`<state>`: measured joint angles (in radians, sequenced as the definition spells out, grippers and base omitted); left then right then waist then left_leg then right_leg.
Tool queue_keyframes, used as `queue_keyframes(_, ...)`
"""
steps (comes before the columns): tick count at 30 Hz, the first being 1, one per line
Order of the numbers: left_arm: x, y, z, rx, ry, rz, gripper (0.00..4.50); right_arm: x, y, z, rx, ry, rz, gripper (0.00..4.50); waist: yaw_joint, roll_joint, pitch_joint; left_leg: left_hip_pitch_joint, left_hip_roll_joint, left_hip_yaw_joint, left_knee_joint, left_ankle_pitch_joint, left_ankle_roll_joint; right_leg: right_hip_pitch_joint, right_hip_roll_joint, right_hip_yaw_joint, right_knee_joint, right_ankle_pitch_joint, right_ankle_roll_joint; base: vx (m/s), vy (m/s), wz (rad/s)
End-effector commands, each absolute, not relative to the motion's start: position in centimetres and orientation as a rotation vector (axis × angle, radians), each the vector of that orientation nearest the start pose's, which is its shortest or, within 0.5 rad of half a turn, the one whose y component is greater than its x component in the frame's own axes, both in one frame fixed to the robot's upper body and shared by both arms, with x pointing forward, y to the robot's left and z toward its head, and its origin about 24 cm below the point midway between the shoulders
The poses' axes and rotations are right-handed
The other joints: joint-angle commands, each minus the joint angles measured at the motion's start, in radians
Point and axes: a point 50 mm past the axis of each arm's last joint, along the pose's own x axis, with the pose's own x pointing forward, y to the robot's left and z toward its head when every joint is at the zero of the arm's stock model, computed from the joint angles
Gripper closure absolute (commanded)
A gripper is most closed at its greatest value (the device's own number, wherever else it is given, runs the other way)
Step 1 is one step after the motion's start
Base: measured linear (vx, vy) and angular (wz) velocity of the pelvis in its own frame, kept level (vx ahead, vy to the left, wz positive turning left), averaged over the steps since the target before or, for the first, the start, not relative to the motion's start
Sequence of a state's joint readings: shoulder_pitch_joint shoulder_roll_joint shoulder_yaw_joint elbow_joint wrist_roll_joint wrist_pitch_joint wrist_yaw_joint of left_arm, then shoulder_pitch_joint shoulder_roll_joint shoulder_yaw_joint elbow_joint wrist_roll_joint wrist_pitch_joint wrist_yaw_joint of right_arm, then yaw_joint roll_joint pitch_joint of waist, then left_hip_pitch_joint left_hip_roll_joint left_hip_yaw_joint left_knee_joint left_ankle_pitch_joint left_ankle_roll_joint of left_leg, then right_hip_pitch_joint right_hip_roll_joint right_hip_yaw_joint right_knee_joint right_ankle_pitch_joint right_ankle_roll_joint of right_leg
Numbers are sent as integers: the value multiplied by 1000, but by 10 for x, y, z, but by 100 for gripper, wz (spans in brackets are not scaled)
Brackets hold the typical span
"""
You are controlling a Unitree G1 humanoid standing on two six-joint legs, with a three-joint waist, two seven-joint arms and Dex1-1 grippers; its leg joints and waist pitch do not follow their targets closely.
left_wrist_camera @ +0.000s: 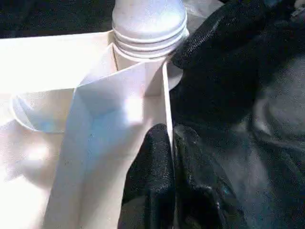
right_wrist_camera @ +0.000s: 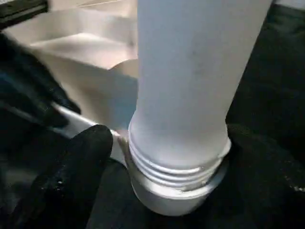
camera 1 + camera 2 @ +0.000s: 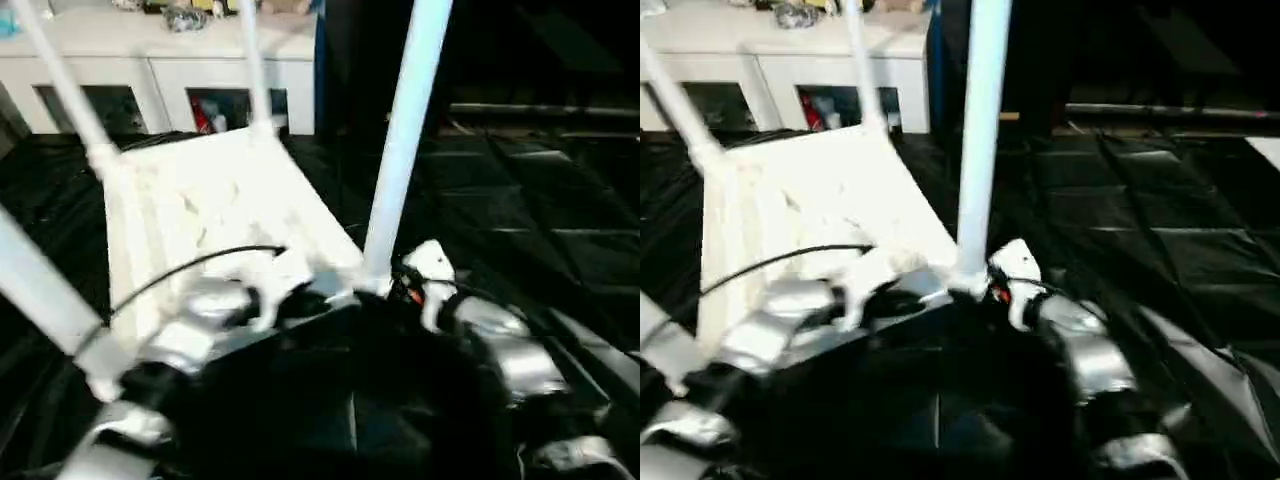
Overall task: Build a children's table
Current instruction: Rotate leg to tighten
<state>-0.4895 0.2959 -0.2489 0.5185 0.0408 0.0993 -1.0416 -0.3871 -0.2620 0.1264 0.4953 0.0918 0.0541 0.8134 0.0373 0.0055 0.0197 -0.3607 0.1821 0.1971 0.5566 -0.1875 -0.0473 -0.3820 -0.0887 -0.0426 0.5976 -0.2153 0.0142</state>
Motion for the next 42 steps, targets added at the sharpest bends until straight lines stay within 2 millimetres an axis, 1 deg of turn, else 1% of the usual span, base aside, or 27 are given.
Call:
queue_keyframes(1,287,123,12,308,507,-1309,450,300,-133,34,-140,245,985,49,4,-19,-34,-1,49,-18,-50,-145,104,30,-54,36,-69,-113,-236,0,0,0)
queue_keyframes(5,284,134,15,290,526,-1339,450,299,-141,38,-157,261,1033,49,6,-9,-34,7,54,-17,-51,-165,92,28,-50,36,-63,-80,-263,0,0,0)
queue_keyframes(7,284,137,15,287,529,-1337,450,299,-142,39,-158,265,1042,49,8,-11,-36,9,54,-15,-51,-170,86,29,-48,35,-59,-59,-267,0,0,0)
queue_keyframes(8,284,140,17,283,536,-1345,450,298,-143,39,-165,273,1058,49,8,-10,-35,7,54,-15,-51,-173,85,29,-49,35,-59,-52,-269,0,0,0)
queue_keyframes(10,283,142,17,280,540,-1349,450,297,-143,38,-168,282,1070,49,7,-13,-33,6,52,-15,-52,-193,75,31,-53,36,-62,-85,-264,0,0,0)
queue_keyframes(11,283,142,17,281,541,-1348,450,297,-143,37,-167,285,1070,75,7,-14,-33,5,52,-15,-52,-194,74,31,-54,37,-63,-89,-263,0,0,0)
queue_keyframes(14,283,143,18,281,543,-1348,450,297,-143,36,-164,292,1075,89,7,-17,-34,4,51,-16,-50,-179,73,32,-56,37,-62,-90,-258,0,0,0)
queue_keyframes(17,283,143,18,278,541,-1346,450,297,-142,36,-156,295,1075,130,7,-17,-35,4,52,-15,-49,-155,80,33,-55,37,-59,-68,-263,0,0,0)
queue_keyframes(20,283,144,19,277,541,-1345,450,298,-141,35,-153,295,1074,136,7,-17,-34,5,52,-15,-48,-153,84,33,-55,36,-59,-65,-266,0,0,0)
queue_keyframes(21,283,144,19,276,541,-1344,450,298,-140,35,-146,292,1072,159,7,-17,-34,5,52,-15,-48,-154,84,33,-55,37,-58,-66,-267,0,0,0)
queue_keyframes(24,283,144,19,275,538,-1341,450,298,-138,34,-137,290,1067,166,7,-16,-35,4,51,-15,-46,-146,84,35,-55,36,-57,-55,-269,0,0,0)
queue_keyframes(26,286,140,17,276,532,-1294,450,298,-134,30,-104,283,1010,172,5,-15,-34,4,51,-15,-47,-150,82,34,-55,36,-57,-58,-270,0,0,0)
queue_keyframes(27,287,140,17,277,531,-1292,450,298,-134,29,-103,283,1008,174,3,-17,-32,3,50,-17,-49,-165,75,33,-55,36,-60,-85,-267,0,0,0)
queue_keyframes(28,290,136,15,281,526,-1249,450,300,-131,24,-90,288,937,174,1,-11,-31,4,51,-18,-51,-187,64,31,-56,37,-64,-125,-261,0,0,0)
queue_keyframes(29,291,135,15,281,524,-1243,450,300,-131,23,-87,288,922,174,-2,-12,-28,5,51,-16,-53,-206,56,28,-55,38,-69,-154,-256,0,0,0)
queue_keyframes(30,292,132,14,282,522,-1229,450,300,-129,20,-82,290,888,175,-3,-14,-26,8,51,-18,-56,-242,35,27,-57,39,-75,-220,-241,0,0,0)
queue_keyframes(31,292,132,14,282,522,-1229,450,300,-129,20,-82,290,888,175,-3,-15,-27,8,50,-19,-56,-248,26,29,-59,40,-76,-238,-233,0,0,0)
queue_keyframes(32,299,115,11,286,514,-1158,450,299,-116,7,-38,311,730,175,-5,-10,-25,7,50,-22,-61,-259,13,27,-58,41,-78,-266,-216,0,0,0)
queue_keyframes(33,300,112,11,287,514,-1148,450,299,-113,5,-29,317,703,175,-7,-12,-20,16,50,-20,-64,-303,-7,15,-56,43,-89,-326,-197,0,0,0)
queue_keyframes(34,305,102,10,291,514,-1108,450,300,-105,0,-1,333,617,176,-9,-12,-20,15,48,-26,-67,-330,-22,18,-58,42,-90,-381,-179,0,0,0)
queue_keyframes(35,305,102,10,291,514,-1108,450,300,-105,0,-1,333,617,176,-9,-12,-20,15,48,-26,-67,-330,-22,18,-58,42,-90,-381,-179,0,0,0)
queue_keyframes(36,311,90,9,297,514,-1035,450,304,-97,-5,27,358,494,176,-9,-9,-21,17,47,-28,-69,-349,-31,14,-58,43,-95,-413,-156,0,0,0)
queue_keyframes(37,313,87,9,296,513,-1017,450,305,-95,-6,26,364,464,176,-11,-8,-20,22,47,-27,-69,-365,-35,7,-57,44,-98,-423,-155,0,0,0)
queue_keyframes(39,317,78,10,296,506,-966,450,309,-90,-7,34,379,384,176,-11,-7,-19,27,44,-31,-70,-410,-44,4,-58,42,-107,-477,-135,0,0,0)
queue_keyframes(40,320,69,12,298,487,-937,450,313,-85,-5,26,375,340,176,-12,-7,-21,27,45,-32,-71,-414,-42,3,-57,42,-108,-462,-132,0,0,0)
queue_keyframes(41,320,69,12,298,487,-937,450,313,-85,-5,26,375,340,176,-11,-7,-22,28,44,-32,-71,-413,-42,2,-55,42,-108,-448,-132,0,0,0)
queue_keyframes(42,321,64,14,299,468,-947,450,315,-81,-1,9,349,348,176,-10,-9,-22,26,43,-31,-71,-411,-36,3,-54,42,-108,-425,-132,0,0,0)
